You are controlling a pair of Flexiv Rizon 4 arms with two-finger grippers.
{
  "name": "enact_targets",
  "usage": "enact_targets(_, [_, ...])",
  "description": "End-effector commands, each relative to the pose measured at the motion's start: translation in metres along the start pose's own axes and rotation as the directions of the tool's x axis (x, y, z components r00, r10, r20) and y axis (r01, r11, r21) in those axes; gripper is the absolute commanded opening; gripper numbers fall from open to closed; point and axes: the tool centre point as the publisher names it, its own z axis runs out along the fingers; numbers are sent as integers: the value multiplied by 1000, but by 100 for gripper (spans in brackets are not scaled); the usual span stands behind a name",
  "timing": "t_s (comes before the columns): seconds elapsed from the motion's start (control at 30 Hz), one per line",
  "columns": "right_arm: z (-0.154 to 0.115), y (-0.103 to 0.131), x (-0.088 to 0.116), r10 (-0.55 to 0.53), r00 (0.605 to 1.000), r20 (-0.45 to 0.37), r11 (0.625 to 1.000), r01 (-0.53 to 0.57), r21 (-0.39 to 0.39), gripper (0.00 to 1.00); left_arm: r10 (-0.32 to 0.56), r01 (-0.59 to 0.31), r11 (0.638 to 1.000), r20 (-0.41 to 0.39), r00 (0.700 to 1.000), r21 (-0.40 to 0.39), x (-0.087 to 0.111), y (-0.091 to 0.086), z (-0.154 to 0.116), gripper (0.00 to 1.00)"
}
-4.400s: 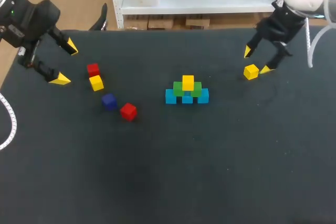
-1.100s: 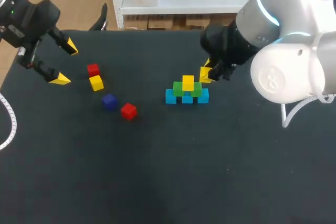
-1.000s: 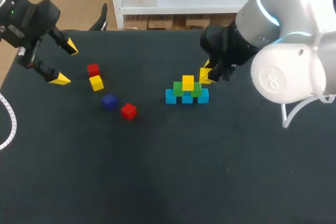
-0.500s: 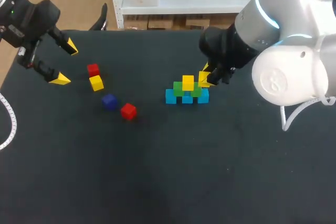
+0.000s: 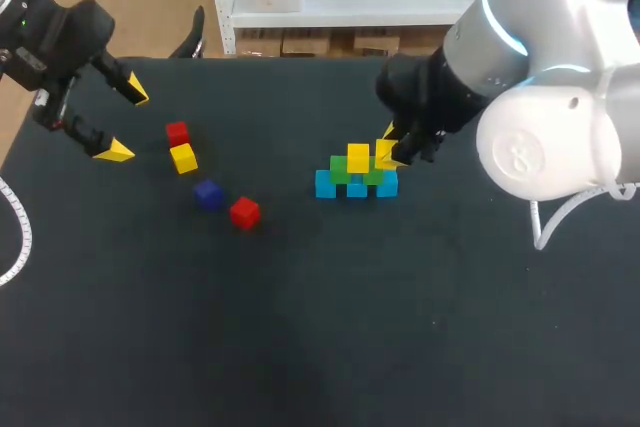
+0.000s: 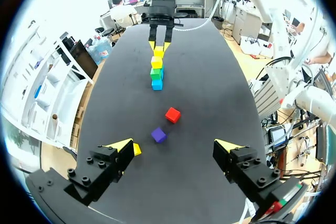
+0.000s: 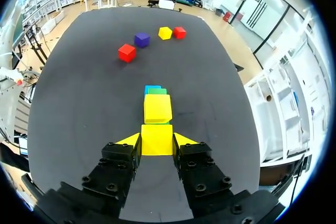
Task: Place the blue cubes, place green cubes on the blue cubes, place the yellow cubes on the green cubes, then place the red cubes on the yellow cubes, and place purple cube on the red cubes.
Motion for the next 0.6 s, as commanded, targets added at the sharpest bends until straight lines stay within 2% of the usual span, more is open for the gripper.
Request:
enact_targets(0.03, [2,-3,0,-2,1000,3,1000,2,-10,0,3,-3,1000,2,1000,0,1,0,0,100])
enact_targets(0.6, [6,-6,-2,-10,1000,2,1000,10,-22,0,3,-3,1000,2,1000,0,1,0,0,100])
